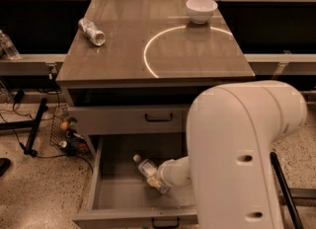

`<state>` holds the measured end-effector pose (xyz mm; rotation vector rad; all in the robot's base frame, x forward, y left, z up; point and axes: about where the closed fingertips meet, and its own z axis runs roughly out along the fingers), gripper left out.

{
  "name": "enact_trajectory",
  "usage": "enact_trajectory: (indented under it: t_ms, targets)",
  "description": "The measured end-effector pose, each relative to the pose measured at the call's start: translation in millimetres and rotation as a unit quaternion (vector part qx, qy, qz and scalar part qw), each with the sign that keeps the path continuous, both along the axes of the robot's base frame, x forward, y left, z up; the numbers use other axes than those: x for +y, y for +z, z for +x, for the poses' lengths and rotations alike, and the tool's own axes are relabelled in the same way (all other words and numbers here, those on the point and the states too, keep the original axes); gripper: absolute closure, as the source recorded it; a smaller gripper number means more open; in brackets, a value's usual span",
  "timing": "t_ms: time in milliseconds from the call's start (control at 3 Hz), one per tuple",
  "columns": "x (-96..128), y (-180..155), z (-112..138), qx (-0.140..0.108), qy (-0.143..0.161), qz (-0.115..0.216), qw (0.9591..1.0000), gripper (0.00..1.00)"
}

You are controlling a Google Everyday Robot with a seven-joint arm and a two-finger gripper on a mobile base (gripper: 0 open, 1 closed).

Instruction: Pick blue plastic bottle from middle drawer and place on counter

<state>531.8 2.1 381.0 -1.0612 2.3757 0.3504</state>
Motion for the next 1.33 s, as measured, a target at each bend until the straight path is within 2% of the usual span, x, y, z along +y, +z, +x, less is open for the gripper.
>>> enact_trajectory:
  t_ms: [333,667,1000,1333]
  targets:
    - [-6,26,-2,-0.012,0.018,-0.004,0.9998,1.0]
    - [-30,64,-12,-0.03,0.053,-0.027,0.9978,1.0]
    - [-53,119,-28,-0.067,0.15,-0.079,0.9832,1.0]
    - [-86,147,-42,-0.083,0.209,-0.109,0.9684,1.0]
